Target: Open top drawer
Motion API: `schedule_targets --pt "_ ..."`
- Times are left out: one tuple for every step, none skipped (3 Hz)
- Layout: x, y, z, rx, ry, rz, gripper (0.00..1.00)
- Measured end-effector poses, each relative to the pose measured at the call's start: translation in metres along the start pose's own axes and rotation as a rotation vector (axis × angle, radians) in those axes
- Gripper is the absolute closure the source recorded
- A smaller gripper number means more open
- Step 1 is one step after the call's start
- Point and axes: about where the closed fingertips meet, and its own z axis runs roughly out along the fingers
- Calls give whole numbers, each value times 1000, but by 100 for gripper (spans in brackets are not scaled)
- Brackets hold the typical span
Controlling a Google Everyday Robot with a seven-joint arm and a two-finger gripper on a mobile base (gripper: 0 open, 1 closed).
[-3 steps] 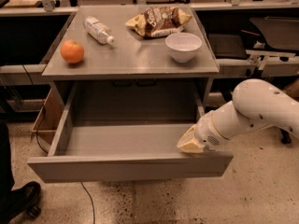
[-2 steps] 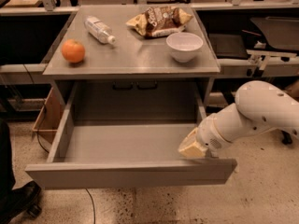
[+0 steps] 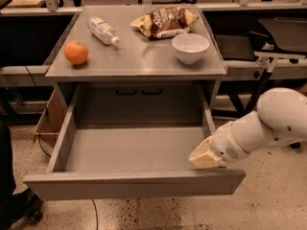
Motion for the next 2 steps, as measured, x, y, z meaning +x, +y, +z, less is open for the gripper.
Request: schedule_targets --pt "-3 -18 -10 28 -44 29 100" --pt "-10 -48 -28 84 -92 26 100"
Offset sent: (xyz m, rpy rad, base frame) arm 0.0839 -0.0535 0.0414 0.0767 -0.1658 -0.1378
